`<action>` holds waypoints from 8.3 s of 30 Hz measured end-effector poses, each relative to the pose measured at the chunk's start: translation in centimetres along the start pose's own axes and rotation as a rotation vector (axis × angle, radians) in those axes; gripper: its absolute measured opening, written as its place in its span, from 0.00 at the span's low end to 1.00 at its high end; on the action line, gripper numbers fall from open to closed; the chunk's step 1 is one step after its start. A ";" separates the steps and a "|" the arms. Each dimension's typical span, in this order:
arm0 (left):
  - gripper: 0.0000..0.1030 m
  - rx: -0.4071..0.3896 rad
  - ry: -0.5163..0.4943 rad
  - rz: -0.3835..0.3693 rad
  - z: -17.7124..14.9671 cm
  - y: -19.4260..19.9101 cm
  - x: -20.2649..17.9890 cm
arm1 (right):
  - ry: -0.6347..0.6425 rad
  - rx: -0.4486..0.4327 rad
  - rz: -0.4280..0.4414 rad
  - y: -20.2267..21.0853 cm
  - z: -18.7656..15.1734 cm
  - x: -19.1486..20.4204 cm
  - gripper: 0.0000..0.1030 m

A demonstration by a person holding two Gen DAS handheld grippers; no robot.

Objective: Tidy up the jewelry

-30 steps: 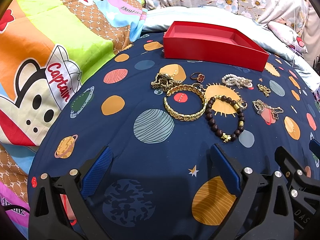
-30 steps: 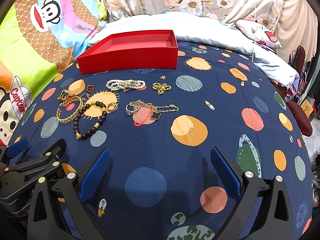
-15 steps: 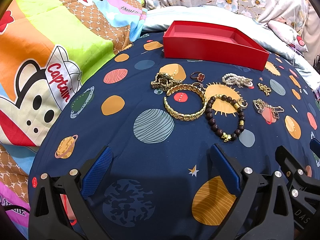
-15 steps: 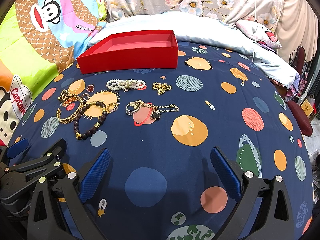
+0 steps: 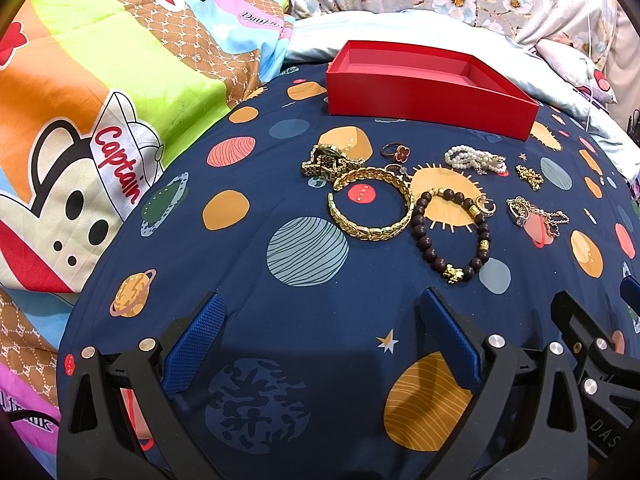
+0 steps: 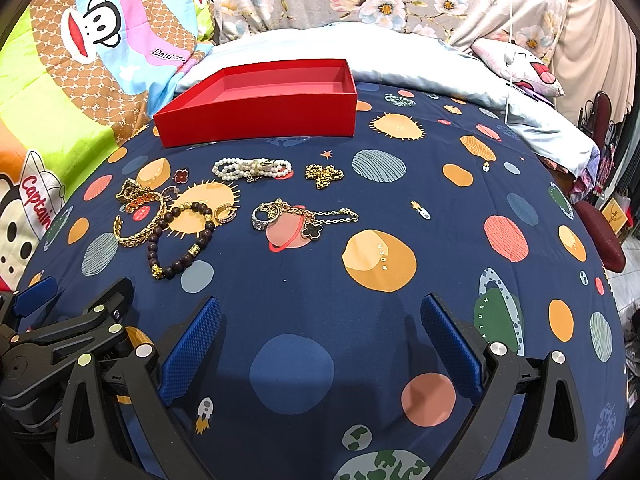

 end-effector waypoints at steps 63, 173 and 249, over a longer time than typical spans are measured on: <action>0.55 0.045 0.048 -0.103 5.6 -3.0 -0.6 | -0.015 0.028 0.072 -0.4 0.2 -0.8 0.95; 0.58 -0.088 -0.055 -0.086 28.4 -12.6 -5.2 | 0.057 -0.138 0.201 -15.3 33.1 0.7 0.48; 0.78 0.030 0.034 -0.051 6.5 -3.6 4.1 | 0.091 0.119 0.305 -7.5 9.7 4.3 0.48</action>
Point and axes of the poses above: each gripper's, at about its wrist camera, not at the fingertips, and y roughly against the way its jaws point, x to its left, z to its top, the point moved 5 cm from there along -y, roughly the way its jaws point, and after that the axes turned 6 degrees about x, right-handed, at the moved point
